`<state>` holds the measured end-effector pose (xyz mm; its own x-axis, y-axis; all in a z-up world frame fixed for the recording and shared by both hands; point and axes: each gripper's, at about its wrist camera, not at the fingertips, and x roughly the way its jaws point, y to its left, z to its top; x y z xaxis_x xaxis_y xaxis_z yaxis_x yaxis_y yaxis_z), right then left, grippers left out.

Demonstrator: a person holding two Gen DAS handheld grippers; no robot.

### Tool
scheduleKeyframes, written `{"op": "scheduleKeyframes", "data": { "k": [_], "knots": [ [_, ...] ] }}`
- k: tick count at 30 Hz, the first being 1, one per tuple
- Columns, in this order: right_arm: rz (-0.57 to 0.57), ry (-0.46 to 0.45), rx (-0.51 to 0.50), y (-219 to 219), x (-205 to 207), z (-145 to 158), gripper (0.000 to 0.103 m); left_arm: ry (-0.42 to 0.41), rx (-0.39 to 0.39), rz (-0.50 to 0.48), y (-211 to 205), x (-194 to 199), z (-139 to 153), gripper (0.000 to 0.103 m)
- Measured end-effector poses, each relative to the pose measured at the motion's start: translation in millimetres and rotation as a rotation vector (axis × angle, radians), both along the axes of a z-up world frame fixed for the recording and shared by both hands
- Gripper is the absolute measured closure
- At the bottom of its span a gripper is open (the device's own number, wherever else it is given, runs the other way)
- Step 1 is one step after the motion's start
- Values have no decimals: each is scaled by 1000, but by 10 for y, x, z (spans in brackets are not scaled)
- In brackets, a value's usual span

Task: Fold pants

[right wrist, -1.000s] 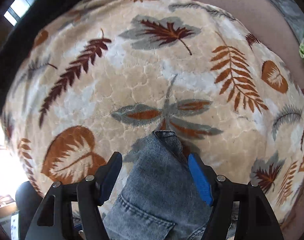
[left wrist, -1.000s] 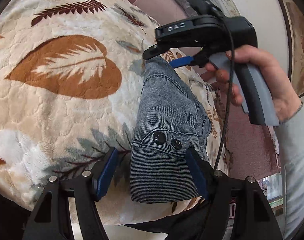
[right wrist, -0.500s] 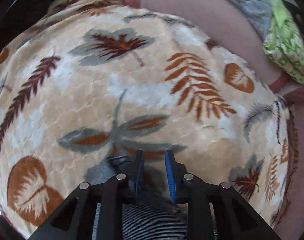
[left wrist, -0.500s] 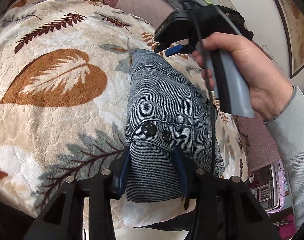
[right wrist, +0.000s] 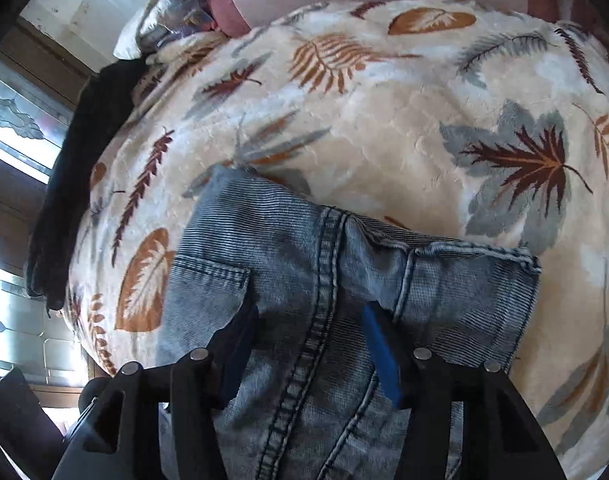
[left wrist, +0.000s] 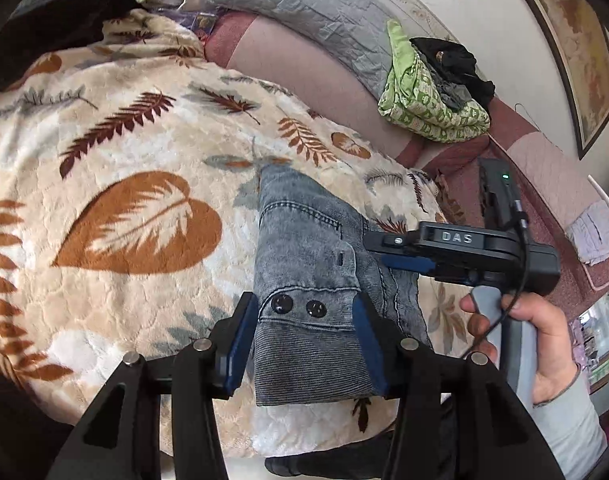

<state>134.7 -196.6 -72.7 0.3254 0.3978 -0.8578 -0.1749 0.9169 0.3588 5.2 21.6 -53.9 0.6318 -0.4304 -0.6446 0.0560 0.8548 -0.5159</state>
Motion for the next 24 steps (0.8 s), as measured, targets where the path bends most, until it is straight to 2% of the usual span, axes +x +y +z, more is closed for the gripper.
{"op": "scheduleKeyframes", "data": {
  "k": [3, 5, 6, 8, 9, 12, 13, 15, 16, 18, 19, 20, 21, 24],
  "knots": [
    [-10, -49, 88, -120, -306, 154, 44, 12, 57, -21, -98, 30, -9, 50],
    [-15, -29, 153, -229, -524, 61, 42, 72, 120, -63, -238, 128, -179, 49],
    [-19, -1, 153, -272, -612, -63, 38, 120, 171, -89, -328, 164, -302, 49],
    [-24, 58, 65, -330, -694, -437, 37, 106, 227, -94, -418, 149, -385, 43],
    [-18, 4, 71, -368, -757, -448, 38, 99, 245, -88, -436, 132, -364, 43],
    [-36, -24, 91, -436, -832, -292, 38, 77, 263, -70, -417, 99, -206, 44],
    [-55, -56, 102, -476, -867, -222, 38, 55, 269, -61, -406, 80, -135, 44],
    [-55, -122, 62, -494, -940, -144, 36, 8, 300, -28, -388, 36, -21, 43],
    [-38, -122, 36, -473, -955, -193, 29, 10, 329, -12, -397, 38, -19, 42],
    [9, -66, -8, -430, -945, -439, 26, 77, 390, -40, -486, 129, -153, 38],
    [8, -116, -7, -434, -976, -441, 26, 109, 416, -51, -518, 147, -238, 38],
    [8, -135, -5, -429, -1000, -422, 26, 100, 421, -35, -512, 129, -249, 38],
    [-1, -141, 13, -445, -1011, -402, 26, 90, 415, -20, -506, 110, -225, 38],
    [-86, -180, 159, -660, -1030, -372, 26, 92, 434, -10, -528, 78, -149, 38]
  ]
}}
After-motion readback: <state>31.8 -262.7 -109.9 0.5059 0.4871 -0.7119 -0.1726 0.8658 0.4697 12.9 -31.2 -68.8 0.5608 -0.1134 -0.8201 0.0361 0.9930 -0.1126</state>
